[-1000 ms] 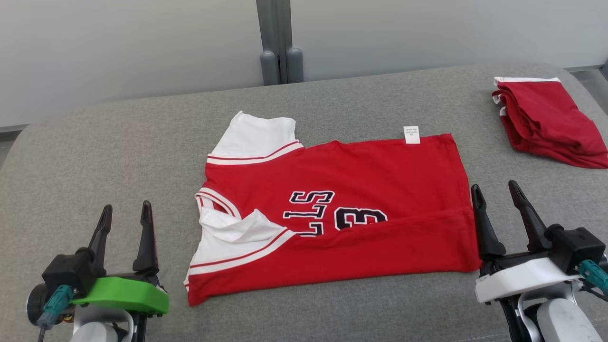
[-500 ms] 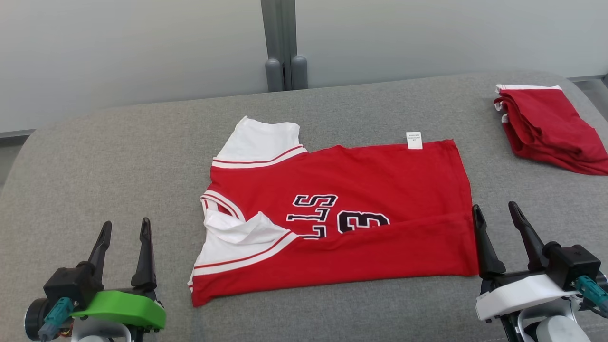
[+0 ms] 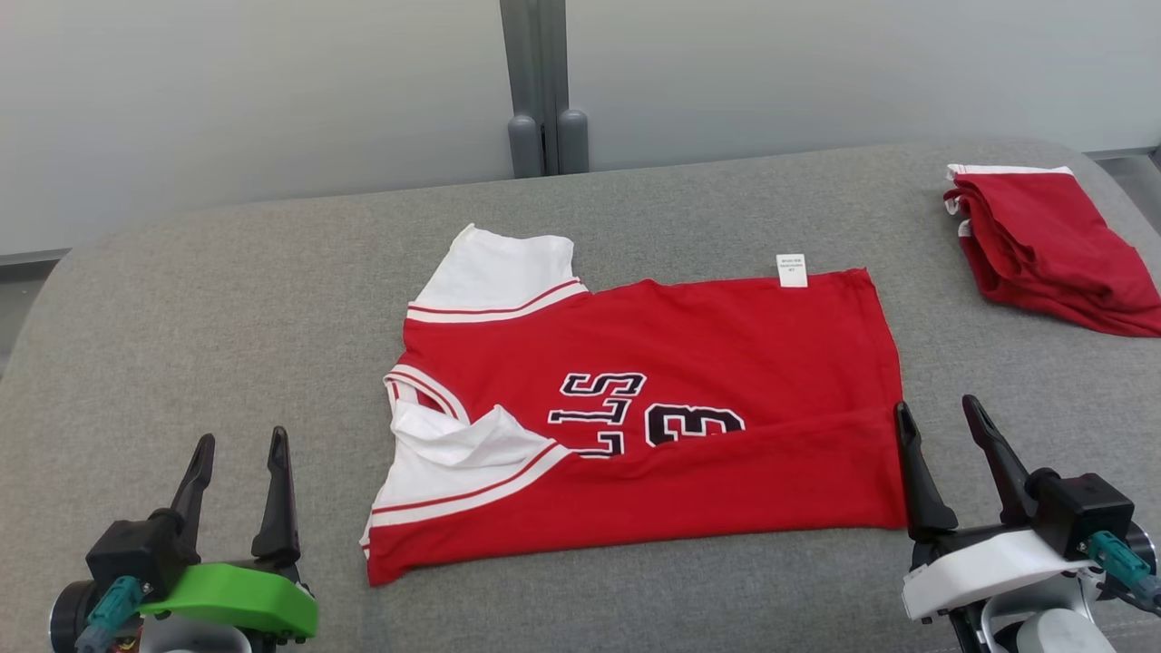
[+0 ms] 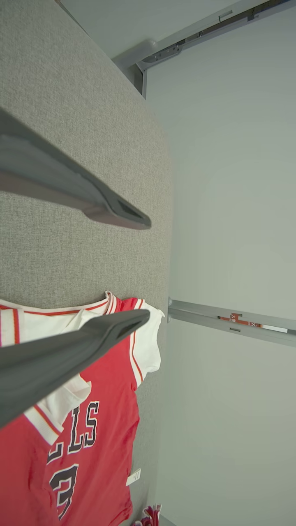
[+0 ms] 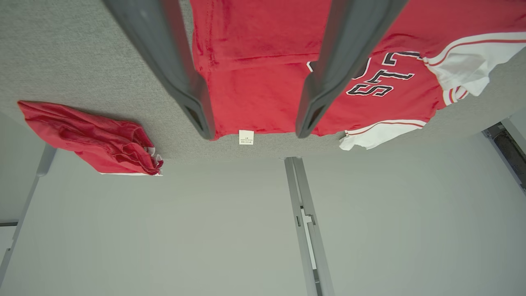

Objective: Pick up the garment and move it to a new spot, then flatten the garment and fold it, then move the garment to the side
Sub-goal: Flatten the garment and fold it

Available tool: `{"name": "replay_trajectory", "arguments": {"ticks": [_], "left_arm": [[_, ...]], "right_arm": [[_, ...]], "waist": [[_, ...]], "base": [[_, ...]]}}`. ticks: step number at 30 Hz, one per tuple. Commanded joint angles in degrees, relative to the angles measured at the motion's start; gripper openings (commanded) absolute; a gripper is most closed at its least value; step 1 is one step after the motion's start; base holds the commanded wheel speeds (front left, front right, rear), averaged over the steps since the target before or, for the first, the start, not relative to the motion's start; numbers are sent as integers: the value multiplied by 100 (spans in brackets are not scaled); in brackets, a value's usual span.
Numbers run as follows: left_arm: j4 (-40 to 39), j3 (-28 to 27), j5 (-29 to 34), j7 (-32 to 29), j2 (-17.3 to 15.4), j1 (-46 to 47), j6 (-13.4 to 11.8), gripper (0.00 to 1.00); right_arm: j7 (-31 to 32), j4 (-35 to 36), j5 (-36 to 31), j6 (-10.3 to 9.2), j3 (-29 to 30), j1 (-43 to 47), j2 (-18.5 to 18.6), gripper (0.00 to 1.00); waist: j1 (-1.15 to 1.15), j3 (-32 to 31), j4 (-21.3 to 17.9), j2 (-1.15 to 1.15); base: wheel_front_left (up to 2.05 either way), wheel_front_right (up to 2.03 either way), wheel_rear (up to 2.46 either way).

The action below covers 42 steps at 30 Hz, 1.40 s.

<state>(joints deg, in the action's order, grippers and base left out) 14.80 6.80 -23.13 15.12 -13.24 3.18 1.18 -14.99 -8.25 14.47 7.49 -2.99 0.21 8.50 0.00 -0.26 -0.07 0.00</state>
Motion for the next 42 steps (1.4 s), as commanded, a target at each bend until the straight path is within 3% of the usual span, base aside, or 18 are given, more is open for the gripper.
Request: {"name": "replay_trajectory", "arguments": {"ticks": [1, 16, 22, 33, 42], "left_arm": [[7, -35, 64, 0, 4, -76, 14, 100], [118, -45, 97, 0, 73, -46, 40, 100], [259, 16, 163, -59, -42, 418, 126, 100], [553, 491, 413, -667, -531, 2770, 508, 100], [1454, 1175, -58, -1305, -689, 4800, 628, 100]], "right_arm": [[-7, -17, -21, 0, -13, 44, 6, 100], [3, -77, -56, 0, -34, -61, -1, 100], [-2, -147, -92, 0, 61, -426, -11, 100], [682, -869, -301, 0, -80, -2375, 472, 100], [1268, -1934, -94, 0, -655, -4033, 765, 100]], "waist": [[0, -3, 2, 0], [0, 18, -8, 0], [0, 203, -61, 0], [0, 1386, -327, 0], [0, 2536, -655, 0]], "base": [[0, 0, 0], [0, 0, 0], [0, 0, 0], [0, 0, 0], [0, 0, 0]]}}
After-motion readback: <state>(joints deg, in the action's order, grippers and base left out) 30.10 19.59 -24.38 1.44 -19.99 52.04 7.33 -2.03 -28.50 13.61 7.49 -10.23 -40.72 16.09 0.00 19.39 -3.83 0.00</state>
